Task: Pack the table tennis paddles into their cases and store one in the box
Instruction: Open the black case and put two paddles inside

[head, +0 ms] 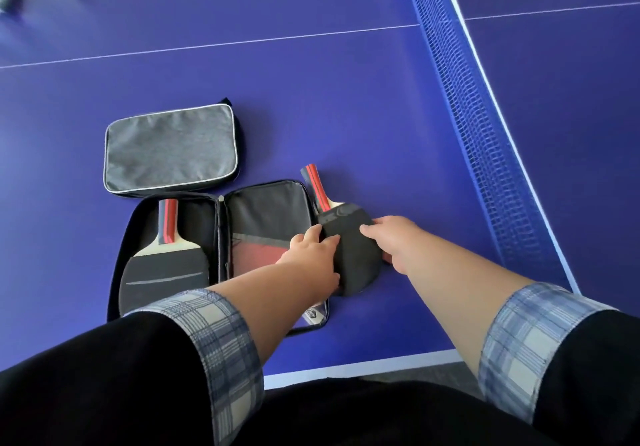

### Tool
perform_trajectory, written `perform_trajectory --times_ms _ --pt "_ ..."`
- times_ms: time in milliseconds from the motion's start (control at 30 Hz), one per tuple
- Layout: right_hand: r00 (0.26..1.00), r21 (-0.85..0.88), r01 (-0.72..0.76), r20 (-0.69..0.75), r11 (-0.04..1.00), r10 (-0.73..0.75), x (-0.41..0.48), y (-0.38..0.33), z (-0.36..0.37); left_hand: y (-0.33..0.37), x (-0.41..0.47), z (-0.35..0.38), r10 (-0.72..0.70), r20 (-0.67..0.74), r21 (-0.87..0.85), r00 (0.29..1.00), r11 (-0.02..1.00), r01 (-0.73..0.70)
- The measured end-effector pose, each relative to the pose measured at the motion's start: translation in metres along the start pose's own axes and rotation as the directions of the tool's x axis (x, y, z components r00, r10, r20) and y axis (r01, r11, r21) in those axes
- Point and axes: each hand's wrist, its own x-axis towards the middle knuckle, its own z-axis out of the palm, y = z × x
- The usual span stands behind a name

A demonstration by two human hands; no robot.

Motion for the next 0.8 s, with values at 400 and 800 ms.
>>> perform_trajectory --times_ms 400,800 --pt "0.994 0.364 0.105 -0.053 0.925 -0.092 -0.029 0.007 -0.073 0.018 0.002 -0.021 -0.148 -0.222 -0.64 0.964 0.768 -0.03" --pt "0.979 0.346 0.177 0.03 0.921 -0.2 -0.074 -0.038 0.087 -0.144 -0.055 -0.036 -0.381 -0.292 -0.799 0.877 0.601 -0.005"
